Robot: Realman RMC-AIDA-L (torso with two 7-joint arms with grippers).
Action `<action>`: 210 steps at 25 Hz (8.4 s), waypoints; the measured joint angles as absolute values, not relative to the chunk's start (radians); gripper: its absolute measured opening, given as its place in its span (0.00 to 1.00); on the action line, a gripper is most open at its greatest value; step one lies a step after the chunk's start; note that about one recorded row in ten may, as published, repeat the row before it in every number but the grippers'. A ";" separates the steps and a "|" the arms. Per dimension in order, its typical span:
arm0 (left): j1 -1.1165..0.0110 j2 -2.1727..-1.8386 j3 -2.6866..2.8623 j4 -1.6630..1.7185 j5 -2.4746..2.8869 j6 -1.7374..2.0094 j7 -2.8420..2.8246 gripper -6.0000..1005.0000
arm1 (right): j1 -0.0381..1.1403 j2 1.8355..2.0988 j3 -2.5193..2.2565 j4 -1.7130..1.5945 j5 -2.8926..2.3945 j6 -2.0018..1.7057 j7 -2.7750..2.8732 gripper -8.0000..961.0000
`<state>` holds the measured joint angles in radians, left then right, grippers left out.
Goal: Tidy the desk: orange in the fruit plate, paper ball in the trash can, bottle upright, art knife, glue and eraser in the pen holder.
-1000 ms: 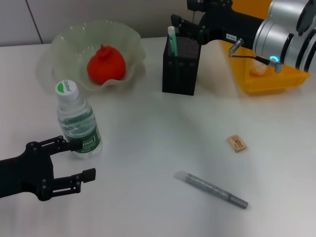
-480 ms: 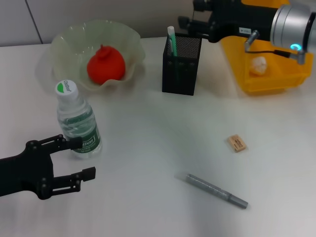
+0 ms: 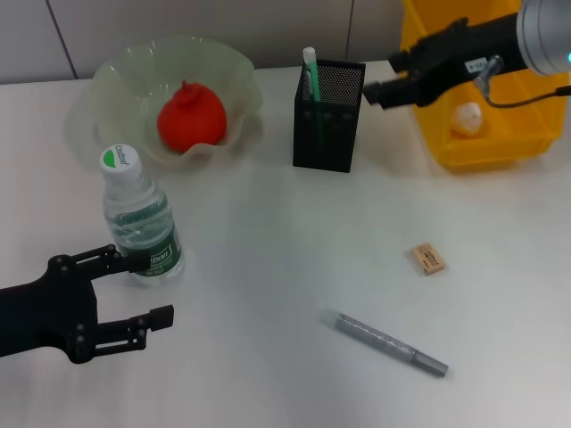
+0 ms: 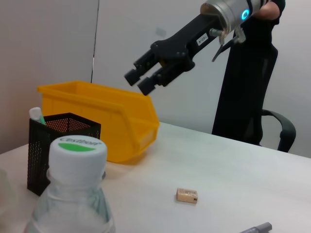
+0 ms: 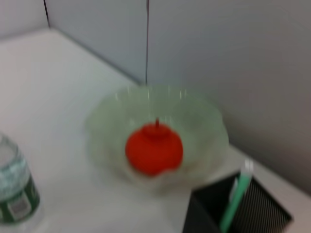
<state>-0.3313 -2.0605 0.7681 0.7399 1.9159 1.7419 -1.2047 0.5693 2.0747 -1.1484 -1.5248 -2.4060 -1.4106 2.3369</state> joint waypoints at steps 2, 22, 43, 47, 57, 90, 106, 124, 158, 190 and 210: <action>-0.331 -2.060 0.768 0.740 1.916 1.743 -1.203 0.80 | 0.624 2.075 -1.147 -1.550 -2.540 -1.535 2.430 0.58; -0.331 -2.056 0.769 0.739 1.919 1.753 -1.190 0.80 | 0.812 2.080 -1.189 -1.140 -2.826 -1.713 2.546 0.58; -0.333 -2.062 0.768 0.739 1.919 1.745 -1.190 0.80 | 0.855 2.085 -1.247 -0.915 -2.804 -1.530 2.560 0.58; -0.333 -2.062 0.768 0.739 1.919 1.745 -1.190 0.80 | 0.859 2.085 -1.252 -0.905 -2.804 -1.528 2.562 0.58; -0.333 -2.062 0.768 0.739 1.919 1.747 -1.190 0.80 | 0.865 2.085 -1.259 -0.879 -2.804 -1.521 2.563 0.58; -0.324 -2.062 0.769 0.739 1.919 1.752 -1.190 0.80 | 0.897 2.083 -1.272 -0.813 -2.815 -1.498 2.577 0.46; -0.325 -2.062 0.769 0.739 1.915 1.745 -1.187 0.80 | 0.826 2.082 -1.236 -1.193 -2.784 -1.523 2.577 0.28; -0.333 -2.063 0.761 0.726 1.913 1.735 -1.181 0.80 | 0.738 2.083 -1.312 -1.230 -2.646 -1.147 2.485 0.29; -0.343 -2.063 0.764 0.715 1.917 1.716 -1.184 0.80 | 0.716 2.080 -1.308 -1.366 -2.545 -1.281 2.469 0.63; -0.337 -2.062 0.769 0.715 1.913 1.726 -1.178 0.80 | 0.834 2.086 -1.493 -1.325 -2.628 -1.825 2.656 0.63; -0.333 -2.062 0.769 0.715 1.913 1.732 -1.169 0.80 | 0.914 2.091 -1.706 -1.071 -2.487 -1.632 2.694 0.57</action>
